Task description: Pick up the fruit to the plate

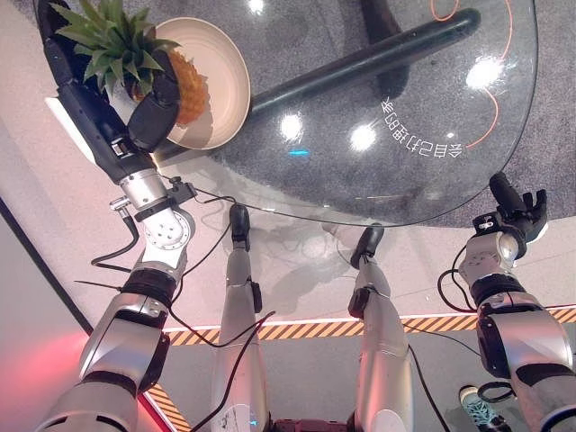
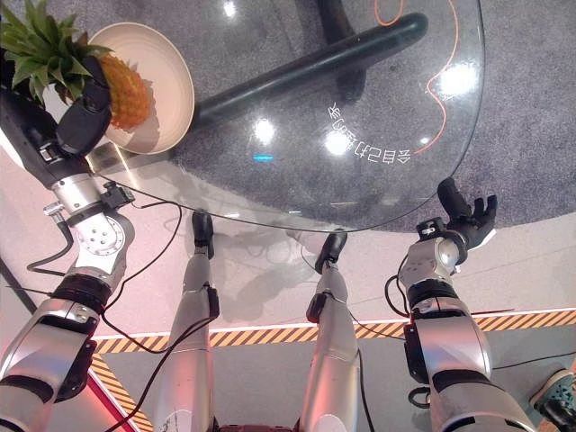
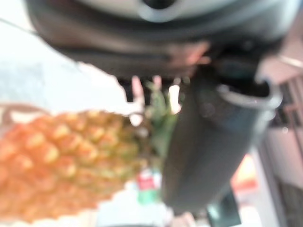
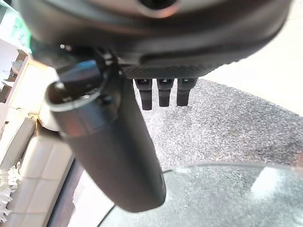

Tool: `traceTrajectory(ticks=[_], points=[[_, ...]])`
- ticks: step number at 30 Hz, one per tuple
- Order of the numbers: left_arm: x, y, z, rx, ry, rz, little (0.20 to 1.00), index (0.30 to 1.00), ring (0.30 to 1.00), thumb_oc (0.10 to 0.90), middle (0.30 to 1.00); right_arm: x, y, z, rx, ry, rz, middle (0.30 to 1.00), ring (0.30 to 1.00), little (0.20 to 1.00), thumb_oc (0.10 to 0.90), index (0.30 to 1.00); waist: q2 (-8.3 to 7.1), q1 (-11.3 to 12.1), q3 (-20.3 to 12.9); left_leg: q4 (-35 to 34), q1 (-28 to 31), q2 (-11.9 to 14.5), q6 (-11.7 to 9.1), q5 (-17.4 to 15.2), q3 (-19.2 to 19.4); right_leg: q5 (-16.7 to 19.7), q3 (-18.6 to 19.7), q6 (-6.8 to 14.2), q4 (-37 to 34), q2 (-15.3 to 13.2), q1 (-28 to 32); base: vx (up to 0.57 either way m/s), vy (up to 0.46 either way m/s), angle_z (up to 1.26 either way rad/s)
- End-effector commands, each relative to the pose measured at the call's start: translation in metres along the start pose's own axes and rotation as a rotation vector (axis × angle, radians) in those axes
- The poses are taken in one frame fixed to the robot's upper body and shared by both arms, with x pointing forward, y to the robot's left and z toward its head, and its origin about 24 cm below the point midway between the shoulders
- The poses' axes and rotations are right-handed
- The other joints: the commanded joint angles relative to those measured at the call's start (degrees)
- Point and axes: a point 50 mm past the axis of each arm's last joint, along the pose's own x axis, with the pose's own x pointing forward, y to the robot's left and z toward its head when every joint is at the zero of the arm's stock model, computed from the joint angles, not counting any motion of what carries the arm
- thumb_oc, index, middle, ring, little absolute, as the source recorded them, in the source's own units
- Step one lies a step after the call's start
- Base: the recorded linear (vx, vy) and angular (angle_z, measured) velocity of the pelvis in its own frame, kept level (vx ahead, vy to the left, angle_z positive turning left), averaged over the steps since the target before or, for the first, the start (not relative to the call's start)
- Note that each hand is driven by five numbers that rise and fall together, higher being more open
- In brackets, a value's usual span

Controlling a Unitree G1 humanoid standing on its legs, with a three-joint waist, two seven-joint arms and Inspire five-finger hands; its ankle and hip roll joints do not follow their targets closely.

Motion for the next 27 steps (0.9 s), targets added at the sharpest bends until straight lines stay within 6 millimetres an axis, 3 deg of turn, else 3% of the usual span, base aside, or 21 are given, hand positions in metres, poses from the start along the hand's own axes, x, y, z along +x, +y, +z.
traceTrajectory(ticks=[1, 27], points=[[0.011, 0.0019, 0.0148, -0.064, -0.108, 0.044, 0.9, 0.9, 0.9, 0.8, 0.9, 0.0104, -0.0327, 0.0246, 0.051, -0.125, -0.108, 0.9, 0.9, 0.9, 0.8, 0.9, -0.96, 1.0, -1.5, 7.3, -1.0, -2.3, 1.7, -7.8, -1.9, -1.6, -2.9, 1.9, 1.9, -0.2, 0.6, -0.02, -0.007, 0.04], [0.0037, 0.005, 0.013, -0.073, -0.087, 0.018, 0.9, 0.9, 0.9, 0.8, 0.9, 0.0101, -0.0415, 0.02, 0.049, -0.11, -0.126, 0.9, 0.9, 0.9, 0.8, 0.9, -1.62, 2.7, -1.5, 8.9, 0.2, -1.5, 1.8, -8.3, -3.3, -4.6, -4.0, 1.2, 6.4, -0.3, 2.2, 0.0, -0.013, 0.03]])
